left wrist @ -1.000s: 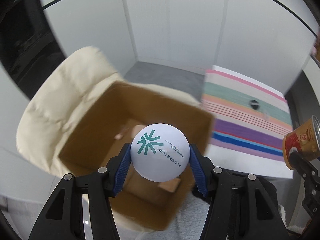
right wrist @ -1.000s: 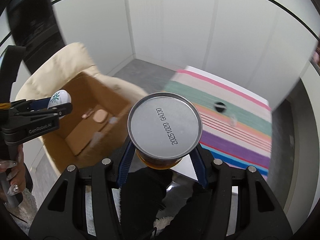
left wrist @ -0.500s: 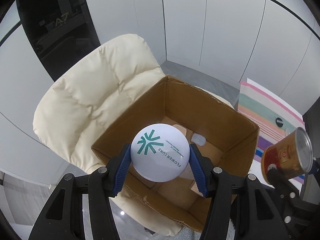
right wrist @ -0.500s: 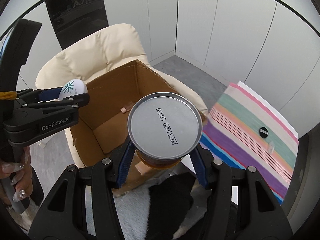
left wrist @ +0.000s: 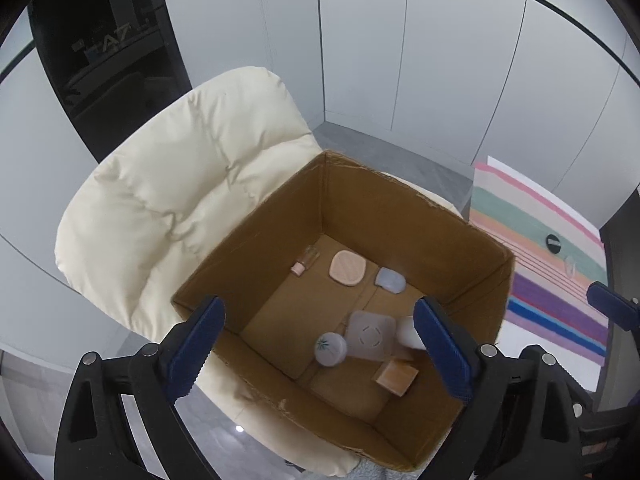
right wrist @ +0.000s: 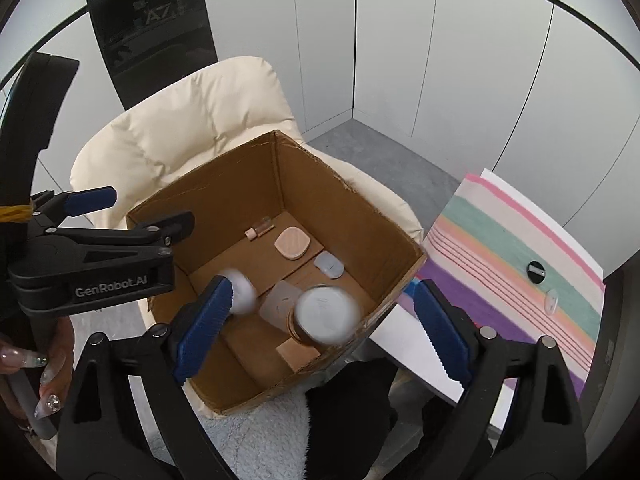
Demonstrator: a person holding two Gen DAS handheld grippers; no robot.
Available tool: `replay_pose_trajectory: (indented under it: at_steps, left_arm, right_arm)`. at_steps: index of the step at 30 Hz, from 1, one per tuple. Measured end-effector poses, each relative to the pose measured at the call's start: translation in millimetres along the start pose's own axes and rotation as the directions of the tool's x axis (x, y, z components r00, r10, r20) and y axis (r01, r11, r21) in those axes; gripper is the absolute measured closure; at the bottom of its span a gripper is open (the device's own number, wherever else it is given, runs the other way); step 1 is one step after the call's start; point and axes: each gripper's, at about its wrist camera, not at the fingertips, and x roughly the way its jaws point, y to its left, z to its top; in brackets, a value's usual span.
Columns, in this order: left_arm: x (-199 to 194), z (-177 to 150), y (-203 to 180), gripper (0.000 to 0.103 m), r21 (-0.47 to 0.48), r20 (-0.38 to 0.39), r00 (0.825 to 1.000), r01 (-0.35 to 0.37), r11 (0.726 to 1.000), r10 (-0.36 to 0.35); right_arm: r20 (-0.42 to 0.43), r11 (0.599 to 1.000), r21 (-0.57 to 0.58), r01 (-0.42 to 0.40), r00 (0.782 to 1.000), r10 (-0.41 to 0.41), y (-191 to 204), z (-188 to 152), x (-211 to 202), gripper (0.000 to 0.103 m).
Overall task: Organize objects
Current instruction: 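Open both tools above the box to drop the jar and can, then withdraw both open tools from the box back toward the cloth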
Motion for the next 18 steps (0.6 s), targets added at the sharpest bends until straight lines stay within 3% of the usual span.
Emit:
replay_pose_trajectory:
  at_steps: [18]
  left_arm:
    - [2, -7, -16, 0.007, 0.024, 0.024, 0.999, 0.026, 0.999, -0.027]
  right_arm:
    - [-0.022, 0.998, 0.060, 0.012, 1.000, -0.010, -26, -8, -3, 0.009]
